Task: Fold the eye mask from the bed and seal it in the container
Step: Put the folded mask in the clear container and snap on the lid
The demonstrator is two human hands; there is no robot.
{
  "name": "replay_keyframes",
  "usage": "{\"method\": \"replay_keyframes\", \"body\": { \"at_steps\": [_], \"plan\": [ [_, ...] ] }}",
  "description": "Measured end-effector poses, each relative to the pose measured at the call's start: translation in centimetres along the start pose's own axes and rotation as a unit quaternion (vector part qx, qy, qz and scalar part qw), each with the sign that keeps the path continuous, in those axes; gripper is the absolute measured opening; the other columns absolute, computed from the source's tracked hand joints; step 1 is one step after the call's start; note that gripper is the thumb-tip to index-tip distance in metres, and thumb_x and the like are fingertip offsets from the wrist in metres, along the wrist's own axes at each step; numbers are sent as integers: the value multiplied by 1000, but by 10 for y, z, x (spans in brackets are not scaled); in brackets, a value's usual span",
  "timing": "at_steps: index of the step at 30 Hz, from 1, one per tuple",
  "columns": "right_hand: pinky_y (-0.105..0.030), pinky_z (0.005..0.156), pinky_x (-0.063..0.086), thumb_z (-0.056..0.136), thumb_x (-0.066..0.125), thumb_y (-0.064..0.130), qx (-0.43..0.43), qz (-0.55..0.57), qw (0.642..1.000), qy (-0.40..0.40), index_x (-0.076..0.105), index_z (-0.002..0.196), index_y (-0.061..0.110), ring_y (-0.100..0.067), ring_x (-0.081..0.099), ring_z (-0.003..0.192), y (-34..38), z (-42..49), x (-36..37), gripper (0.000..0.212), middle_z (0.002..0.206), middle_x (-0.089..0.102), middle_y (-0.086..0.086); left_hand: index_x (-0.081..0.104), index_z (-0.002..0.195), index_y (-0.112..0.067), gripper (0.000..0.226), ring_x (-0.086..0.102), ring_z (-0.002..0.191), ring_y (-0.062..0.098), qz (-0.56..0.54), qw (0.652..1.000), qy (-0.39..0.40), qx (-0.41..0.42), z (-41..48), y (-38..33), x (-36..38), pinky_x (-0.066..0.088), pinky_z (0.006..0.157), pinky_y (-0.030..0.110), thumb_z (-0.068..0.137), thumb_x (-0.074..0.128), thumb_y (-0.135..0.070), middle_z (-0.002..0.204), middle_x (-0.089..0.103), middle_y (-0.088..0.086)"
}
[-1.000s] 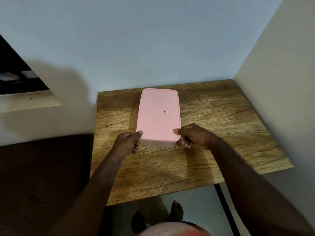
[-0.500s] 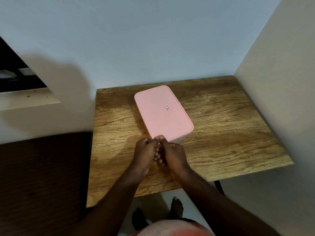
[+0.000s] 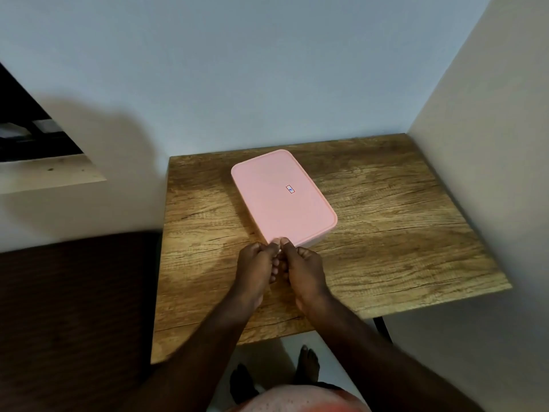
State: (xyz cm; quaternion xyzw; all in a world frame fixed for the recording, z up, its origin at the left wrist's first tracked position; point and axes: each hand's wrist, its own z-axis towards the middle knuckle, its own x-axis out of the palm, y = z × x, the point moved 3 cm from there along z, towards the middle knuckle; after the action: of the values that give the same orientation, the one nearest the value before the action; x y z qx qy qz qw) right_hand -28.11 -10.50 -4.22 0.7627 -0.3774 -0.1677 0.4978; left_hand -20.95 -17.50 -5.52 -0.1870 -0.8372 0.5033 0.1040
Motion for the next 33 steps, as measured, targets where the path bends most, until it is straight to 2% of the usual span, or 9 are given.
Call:
{"method": "replay_keyframes", "body": {
  "at_steps": [5,10,14,16,19,23,27,30,33],
  "plan": [
    [-22,42,38,96,60,32,37,-57,996,54,68,70,7,-12,50,40,8,12,-12,38,50,58,-3,66,81,-9,36,55,53,15,-1,1000,-1,-7,0,8,-4,42,48,26,89,63,-44,61,59,4],
    [-25,44,39,92,64,34,82,-180,974,112,64,77,4,-16,48,46,28,46,-54,33,53,51,-3,48,115,-17,45,61,77,20,-19,982,-186,12,18,1,-49,46,58,30,84,68,-43,93,63,6],
    [-28,47,44,89,68,36,72,-182,979,55,66,91,1,-18,55,55,49,73,-84,36,66,62,-9,40,130,-18,57,59,104,26,-13,967,-249,44,35,-14,-83,49,78,33,85,68,-37,120,57,9],
    [-29,48,47,87,72,34,41,-154,987,-1,62,99,3,-21,60,63,56,82,-89,35,79,67,-11,38,137,-17,62,55,112,24,3,970,-237,59,39,-19,-85,47,90,35,86,67,-37,130,54,8],
    [-27,51,52,88,72,29,5,-115,993,-39,61,105,8,-23,67,74,61,91,-84,29,95,69,-11,34,143,-21,65,52,119,22,45,978,-186,86,45,-28,-79,44,92,34,89,64,-40,140,50,7],
    [-25,52,50,90,68,34,-33,-139,988,-51,66,109,12,-21,67,77,64,103,-71,29,102,71,-10,36,145,-19,54,53,115,18,106,979,-122,122,53,-45,-69,46,94,33,96,57,-27,139,53,7],
    [-25,55,49,92,66,35,-65,-207,975,-52,66,114,10,-21,69,83,69,108,-60,33,105,71,-8,38,144,-18,52,55,116,23,158,971,-128,124,62,-49,-78,48,99,41,95,56,-18,138,54,9],
    [-31,75,54,90,66,41,-111,-332,934,-67,61,128,11,-21,65,100,72,106,-51,49,120,67,-7,37,144,-11,53,46,128,29,267,922,-190,209,58,-52,-84,37,104,34,95,56,-19,143,47,13],
    [-37,101,42,91,62,47,-283,-460,838,-80,46,142,12,-25,48,128,81,96,-32,64,142,51,-9,34,145,-9,63,34,138,34,381,841,-197,330,55,-53,-81,32,113,46,93,59,-35,149,38,17]
  ]
}}
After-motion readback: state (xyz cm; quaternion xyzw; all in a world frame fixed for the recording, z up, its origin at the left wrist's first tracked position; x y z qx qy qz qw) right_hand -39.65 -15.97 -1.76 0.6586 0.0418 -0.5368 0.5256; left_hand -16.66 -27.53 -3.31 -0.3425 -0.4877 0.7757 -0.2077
